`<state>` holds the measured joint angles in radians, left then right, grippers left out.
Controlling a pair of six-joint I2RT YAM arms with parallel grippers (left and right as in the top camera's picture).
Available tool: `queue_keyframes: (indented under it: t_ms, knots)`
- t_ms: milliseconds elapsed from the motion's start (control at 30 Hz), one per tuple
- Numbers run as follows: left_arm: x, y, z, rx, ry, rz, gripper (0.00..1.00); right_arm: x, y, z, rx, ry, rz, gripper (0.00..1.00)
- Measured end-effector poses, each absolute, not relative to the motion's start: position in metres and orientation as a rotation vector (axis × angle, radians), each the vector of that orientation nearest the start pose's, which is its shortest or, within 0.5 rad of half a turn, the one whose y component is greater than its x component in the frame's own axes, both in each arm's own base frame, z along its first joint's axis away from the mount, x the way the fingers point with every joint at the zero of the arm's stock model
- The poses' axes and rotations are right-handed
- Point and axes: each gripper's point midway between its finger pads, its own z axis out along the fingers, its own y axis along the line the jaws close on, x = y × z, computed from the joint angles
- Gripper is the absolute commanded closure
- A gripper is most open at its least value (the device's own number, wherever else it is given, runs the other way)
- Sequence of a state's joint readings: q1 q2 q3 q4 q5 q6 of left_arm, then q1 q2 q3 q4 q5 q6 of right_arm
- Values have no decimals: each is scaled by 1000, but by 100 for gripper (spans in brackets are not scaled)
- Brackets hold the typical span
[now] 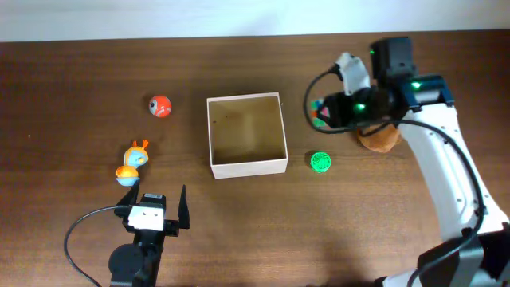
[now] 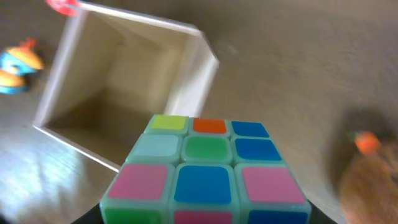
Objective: Pack container
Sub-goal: 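Lift the cube and carry it left over the box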
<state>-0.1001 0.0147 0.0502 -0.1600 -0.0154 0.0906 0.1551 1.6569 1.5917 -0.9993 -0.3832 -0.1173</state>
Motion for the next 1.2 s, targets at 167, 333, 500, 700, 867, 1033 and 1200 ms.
queue_keyframes:
  t_ms: [167,333,500,700,867,1033,1200]
  knots:
    - [242,-22,155,150,1689,6,1,395,171,227,-527,2477,535,63]
    - [242,-22,155,150,1689,6,1,406,198,222,-474,2458,482,63]
    - [242,-22,155,150,1689,6,1,419,213,191,-395,2511,407,63]
    - [242,-22,156,150,1688,6,1,428,223,152,-371,2579,357,63]
    - [242,-22,155,150,1689,6,1,429,225,137,-358,2609,344,63]
    - [242,-22,156,150,1688,6,1,430,227,139,-357,2599,349,63]
    - [242,-22,155,150,1689,6,1,428,230,139,-367,2598,351,63]
